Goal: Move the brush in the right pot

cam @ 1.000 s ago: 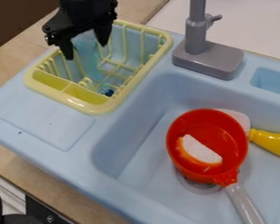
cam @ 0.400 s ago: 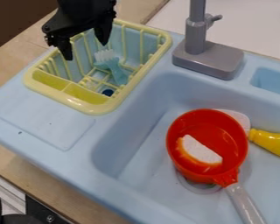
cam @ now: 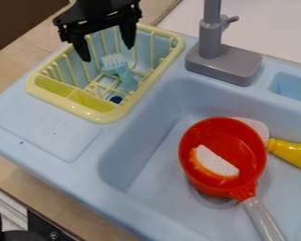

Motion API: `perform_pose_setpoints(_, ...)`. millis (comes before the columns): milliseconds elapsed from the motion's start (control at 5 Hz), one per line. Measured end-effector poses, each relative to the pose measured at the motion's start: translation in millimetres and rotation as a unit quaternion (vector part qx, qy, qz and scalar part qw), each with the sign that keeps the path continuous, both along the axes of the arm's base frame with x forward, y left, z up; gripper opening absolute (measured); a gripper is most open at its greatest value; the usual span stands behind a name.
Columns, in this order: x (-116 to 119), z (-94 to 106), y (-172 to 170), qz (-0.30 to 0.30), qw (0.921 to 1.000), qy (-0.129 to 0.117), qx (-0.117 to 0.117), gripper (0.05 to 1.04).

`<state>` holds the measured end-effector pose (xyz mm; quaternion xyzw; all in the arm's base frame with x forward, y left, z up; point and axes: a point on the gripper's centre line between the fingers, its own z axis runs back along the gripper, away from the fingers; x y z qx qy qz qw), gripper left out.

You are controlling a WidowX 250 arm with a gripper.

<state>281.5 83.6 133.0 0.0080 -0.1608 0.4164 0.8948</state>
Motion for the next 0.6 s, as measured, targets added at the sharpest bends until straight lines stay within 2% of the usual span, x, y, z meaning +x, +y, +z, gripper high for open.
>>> perform_pose_setpoints(200, -4.9, 13.0, -12.0, -0.058, 0.9981, -0.009, -0.02, 0.999)
perform_pose_setpoints(400, -14.1, 16.0, -20.0, -0.128, 0.9906, 0.021, -0.043, 0.999)
perform_pose_setpoints(600, -20.1, 18.1, -28.4, -0.169, 0.9834, 0.022, -0.061, 0.999)
